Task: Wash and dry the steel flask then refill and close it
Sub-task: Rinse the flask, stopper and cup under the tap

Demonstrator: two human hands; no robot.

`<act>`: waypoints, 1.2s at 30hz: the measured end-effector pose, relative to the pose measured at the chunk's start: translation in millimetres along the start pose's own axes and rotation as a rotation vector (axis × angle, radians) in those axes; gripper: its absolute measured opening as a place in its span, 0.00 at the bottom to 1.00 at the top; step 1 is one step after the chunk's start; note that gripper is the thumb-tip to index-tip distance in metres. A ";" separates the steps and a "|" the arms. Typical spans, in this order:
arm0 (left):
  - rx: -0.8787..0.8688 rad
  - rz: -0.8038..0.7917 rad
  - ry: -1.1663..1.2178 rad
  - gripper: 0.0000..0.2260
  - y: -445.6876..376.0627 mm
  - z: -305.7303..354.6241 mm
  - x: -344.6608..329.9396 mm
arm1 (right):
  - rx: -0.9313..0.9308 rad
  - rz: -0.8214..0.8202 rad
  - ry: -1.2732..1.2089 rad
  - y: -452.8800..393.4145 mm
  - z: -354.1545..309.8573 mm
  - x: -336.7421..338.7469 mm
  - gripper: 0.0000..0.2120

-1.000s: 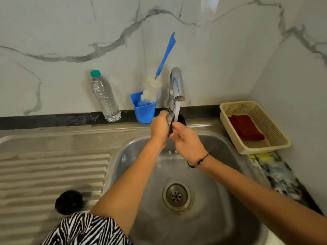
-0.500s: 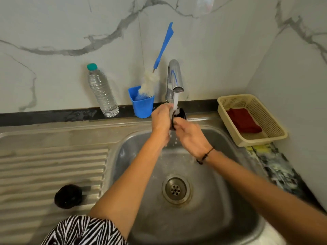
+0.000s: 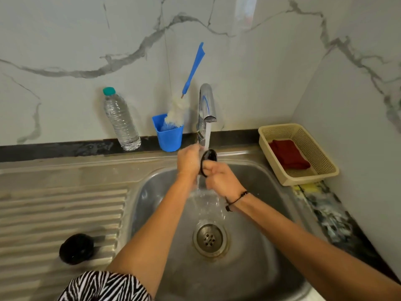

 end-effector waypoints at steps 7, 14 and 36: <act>0.391 -0.380 -0.153 0.08 -2.6 4.3 11.9 | 0.769 -0.269 1.272 -5.5 17.3 31.1 0.17; 0.009 -0.099 0.262 0.09 2.0 -2.3 -2.4 | 0.178 0.162 0.257 -17.1 -11.3 7.2 0.07; 0.203 -0.215 -0.095 0.07 -11.7 -0.7 13.3 | 0.231 -0.152 0.638 4.5 7.3 5.4 0.08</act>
Point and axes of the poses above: each hand's wrist, its own y-axis away from the middle knuckle, its own x-axis out of the back of the hand, z = x × y, the point moved 2 cm from there along -y, towards the middle knuckle, and after that the axes turned 12 degrees about -y, right-handed, at the moved point
